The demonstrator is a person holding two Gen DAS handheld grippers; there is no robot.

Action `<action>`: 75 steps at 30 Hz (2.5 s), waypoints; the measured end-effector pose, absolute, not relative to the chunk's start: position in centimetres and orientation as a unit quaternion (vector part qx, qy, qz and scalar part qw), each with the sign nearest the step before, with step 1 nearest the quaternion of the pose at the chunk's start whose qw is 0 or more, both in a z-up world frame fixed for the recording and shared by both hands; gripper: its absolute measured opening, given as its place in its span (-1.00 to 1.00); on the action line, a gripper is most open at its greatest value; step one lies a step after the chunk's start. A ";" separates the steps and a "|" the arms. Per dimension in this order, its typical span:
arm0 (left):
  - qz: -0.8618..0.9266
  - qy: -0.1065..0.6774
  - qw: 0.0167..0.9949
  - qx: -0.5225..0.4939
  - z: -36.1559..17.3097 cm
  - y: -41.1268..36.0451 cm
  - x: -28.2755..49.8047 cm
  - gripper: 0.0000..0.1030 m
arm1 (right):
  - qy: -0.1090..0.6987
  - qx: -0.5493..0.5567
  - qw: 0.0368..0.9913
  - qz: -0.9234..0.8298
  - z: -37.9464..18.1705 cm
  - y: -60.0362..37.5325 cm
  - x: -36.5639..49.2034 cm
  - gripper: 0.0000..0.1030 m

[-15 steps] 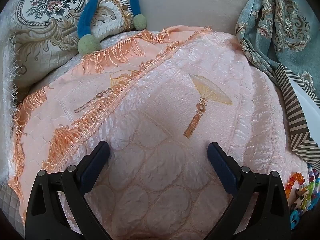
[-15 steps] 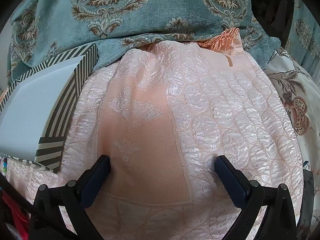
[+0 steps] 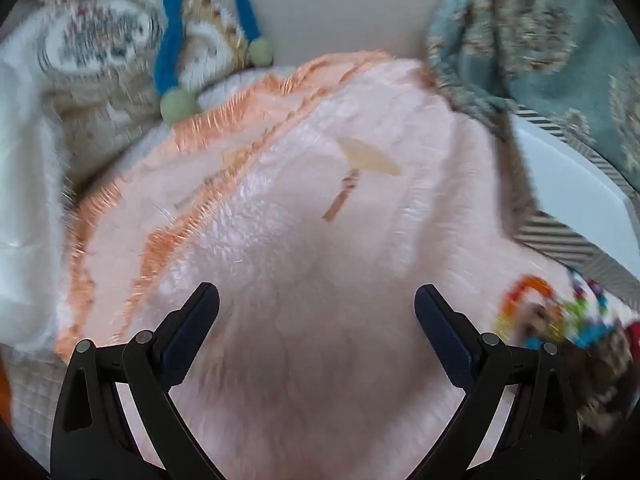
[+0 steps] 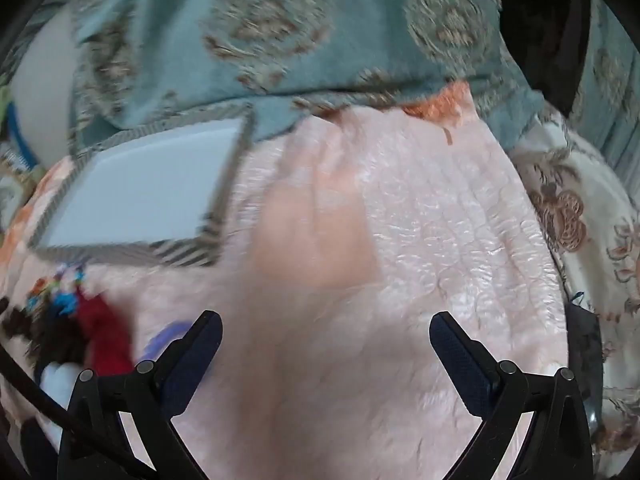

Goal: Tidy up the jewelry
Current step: 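Move both tools over the bedspread toward the scattered hair accessories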

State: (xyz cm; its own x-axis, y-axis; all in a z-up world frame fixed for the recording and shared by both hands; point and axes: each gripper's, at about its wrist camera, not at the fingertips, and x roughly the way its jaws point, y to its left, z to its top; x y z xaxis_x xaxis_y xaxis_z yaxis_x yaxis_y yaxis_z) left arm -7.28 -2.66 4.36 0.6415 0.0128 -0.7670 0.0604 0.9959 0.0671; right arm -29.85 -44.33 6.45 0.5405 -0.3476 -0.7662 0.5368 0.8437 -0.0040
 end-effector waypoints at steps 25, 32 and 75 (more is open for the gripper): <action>-0.126 0.340 0.930 0.062 13.7 -10.0 -21.1 0.91 | 0.332 0.108 0.922 -0.168 12.0 -32.6 -32.9 0.99; -0.136 0.347 0.926 0.066 13.0 -10.7 -22.0 0.91 | 0.341 0.097 0.919 -0.171 11.8 -31.7 -32.5 0.99; -0.129 0.353 0.925 0.052 12.6 -9.9 -22.0 0.91 | 0.364 0.088 0.912 -0.168 10.6 -31.8 -32.3 0.99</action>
